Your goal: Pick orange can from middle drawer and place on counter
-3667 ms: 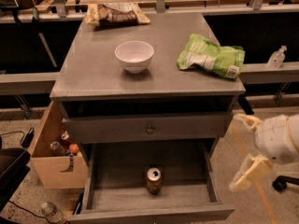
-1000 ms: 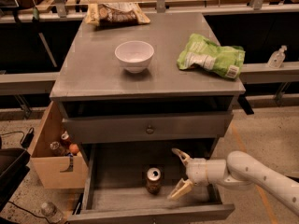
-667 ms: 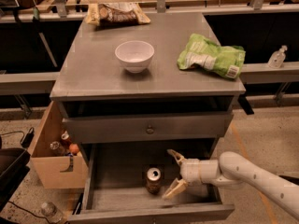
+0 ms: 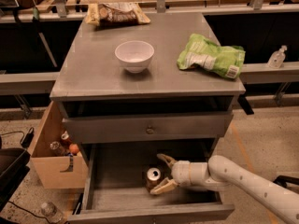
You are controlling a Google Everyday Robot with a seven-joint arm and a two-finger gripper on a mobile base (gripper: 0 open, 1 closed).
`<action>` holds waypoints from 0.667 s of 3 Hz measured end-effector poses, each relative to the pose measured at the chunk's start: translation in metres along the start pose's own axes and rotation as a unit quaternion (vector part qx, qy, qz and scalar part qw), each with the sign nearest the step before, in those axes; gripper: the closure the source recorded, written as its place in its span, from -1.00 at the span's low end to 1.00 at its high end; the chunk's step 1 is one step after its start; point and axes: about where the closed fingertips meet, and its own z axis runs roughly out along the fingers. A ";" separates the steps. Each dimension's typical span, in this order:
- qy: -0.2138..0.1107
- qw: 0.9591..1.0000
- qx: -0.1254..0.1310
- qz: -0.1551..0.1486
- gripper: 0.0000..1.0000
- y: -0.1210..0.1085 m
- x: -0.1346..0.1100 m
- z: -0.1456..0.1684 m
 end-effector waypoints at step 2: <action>-0.002 1.000 0.001 0.008 0.28 0.006 0.012 0.024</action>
Offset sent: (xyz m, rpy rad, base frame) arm -0.0011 0.0154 -0.0160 0.0060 0.0097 -0.0055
